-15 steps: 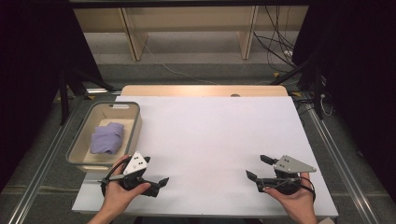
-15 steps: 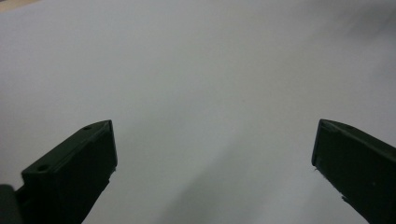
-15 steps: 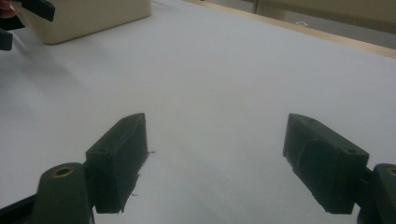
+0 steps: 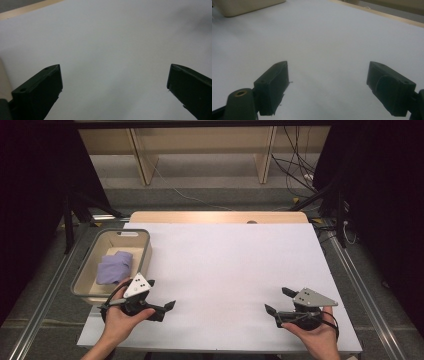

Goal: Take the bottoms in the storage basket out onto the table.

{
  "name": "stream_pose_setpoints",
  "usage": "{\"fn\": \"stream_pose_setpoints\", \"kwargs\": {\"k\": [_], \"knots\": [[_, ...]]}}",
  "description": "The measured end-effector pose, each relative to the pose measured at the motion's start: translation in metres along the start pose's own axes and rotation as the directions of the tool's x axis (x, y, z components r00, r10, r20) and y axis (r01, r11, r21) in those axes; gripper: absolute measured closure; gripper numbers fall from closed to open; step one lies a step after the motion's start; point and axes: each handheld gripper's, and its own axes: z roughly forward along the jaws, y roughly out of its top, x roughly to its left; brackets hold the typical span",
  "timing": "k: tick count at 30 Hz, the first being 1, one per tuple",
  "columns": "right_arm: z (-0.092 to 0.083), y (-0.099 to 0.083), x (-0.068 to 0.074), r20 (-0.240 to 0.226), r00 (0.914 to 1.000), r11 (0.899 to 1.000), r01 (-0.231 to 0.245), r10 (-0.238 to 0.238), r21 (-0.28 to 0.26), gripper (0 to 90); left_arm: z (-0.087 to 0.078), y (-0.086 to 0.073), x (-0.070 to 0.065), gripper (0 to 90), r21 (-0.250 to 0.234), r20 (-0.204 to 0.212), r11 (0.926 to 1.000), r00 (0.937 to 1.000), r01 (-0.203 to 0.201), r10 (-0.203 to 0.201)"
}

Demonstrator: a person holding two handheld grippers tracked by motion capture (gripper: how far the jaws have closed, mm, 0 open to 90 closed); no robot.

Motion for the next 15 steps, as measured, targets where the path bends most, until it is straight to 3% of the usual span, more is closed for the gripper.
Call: {"fn": "stream_pose_setpoints", "kwargs": {"k": [11,15], "knots": [[0.001,0.0,-0.001,0.006,1.0,1.0,-0.007,0.007,0.002,18.3,-0.019,0.025,0.04,0.0,-0.021,-0.088,0.9985,0.9948,0.05,-0.052],[0.001,0.0,-0.001,0.005,1.0,1.0,-0.005,0.005,0.009,18.0,-0.023,0.033,0.052,0.0,-0.013,-0.117,0.9987,0.9919,0.05,-0.051]]}}
